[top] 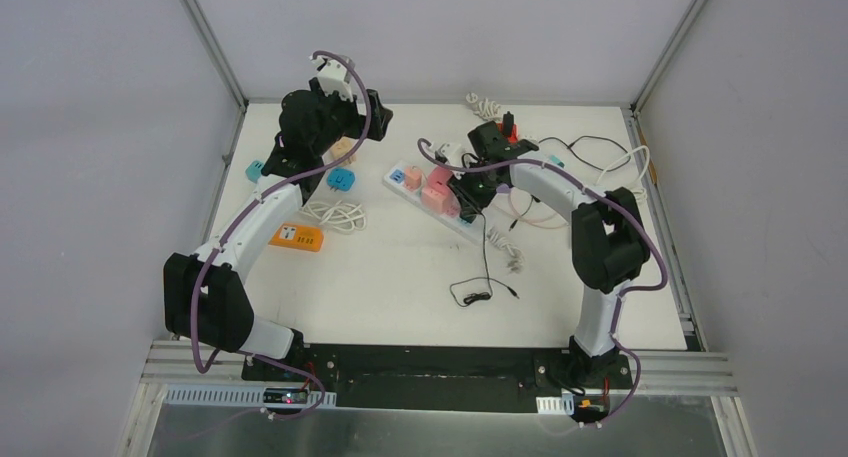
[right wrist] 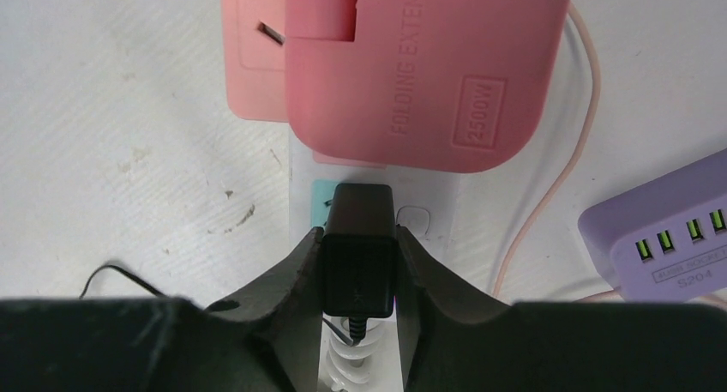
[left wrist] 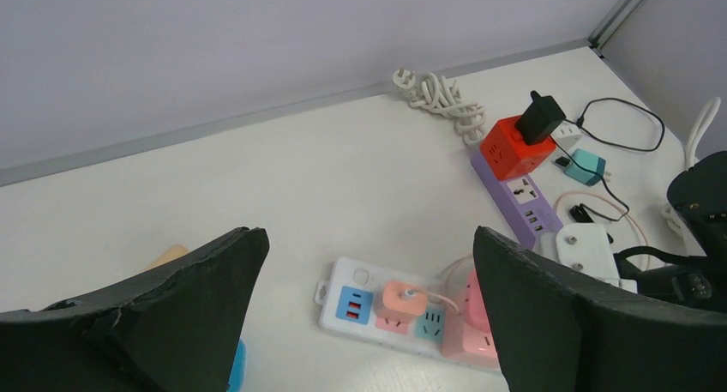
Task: Pull the plug off the socket
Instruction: Remove the plug from the socket.
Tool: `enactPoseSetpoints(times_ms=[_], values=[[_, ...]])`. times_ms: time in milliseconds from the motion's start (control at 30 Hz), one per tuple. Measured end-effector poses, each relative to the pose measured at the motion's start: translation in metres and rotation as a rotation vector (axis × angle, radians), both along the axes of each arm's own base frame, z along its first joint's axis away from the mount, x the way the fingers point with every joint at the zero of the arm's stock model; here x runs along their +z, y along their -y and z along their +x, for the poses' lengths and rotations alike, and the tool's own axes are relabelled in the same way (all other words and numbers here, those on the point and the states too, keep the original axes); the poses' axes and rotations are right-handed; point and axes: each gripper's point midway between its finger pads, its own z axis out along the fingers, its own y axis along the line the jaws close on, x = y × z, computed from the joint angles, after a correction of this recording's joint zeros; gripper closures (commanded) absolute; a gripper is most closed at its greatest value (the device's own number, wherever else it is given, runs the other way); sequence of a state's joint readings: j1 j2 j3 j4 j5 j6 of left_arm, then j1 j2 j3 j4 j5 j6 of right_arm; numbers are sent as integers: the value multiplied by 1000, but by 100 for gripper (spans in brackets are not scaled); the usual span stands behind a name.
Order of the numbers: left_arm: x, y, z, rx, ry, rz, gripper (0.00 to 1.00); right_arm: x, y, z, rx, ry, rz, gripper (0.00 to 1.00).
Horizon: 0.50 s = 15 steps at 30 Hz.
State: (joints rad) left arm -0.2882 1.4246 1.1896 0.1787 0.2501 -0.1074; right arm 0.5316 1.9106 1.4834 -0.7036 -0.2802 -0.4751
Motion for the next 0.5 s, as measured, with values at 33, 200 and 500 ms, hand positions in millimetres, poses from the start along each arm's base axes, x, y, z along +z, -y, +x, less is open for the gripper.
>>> enactPoseSetpoints(times_ms=[33,200,500], values=[[0,0,0,-3,1,2,2,0,3,-1,17,-5,-3,100],[-4,3,-3,-32,11,36,1,-1,21,-6,108,-39,5,100],[-22,29,-30,-249,84,93,1,-1,45,-23,260,-49,-21,100]])
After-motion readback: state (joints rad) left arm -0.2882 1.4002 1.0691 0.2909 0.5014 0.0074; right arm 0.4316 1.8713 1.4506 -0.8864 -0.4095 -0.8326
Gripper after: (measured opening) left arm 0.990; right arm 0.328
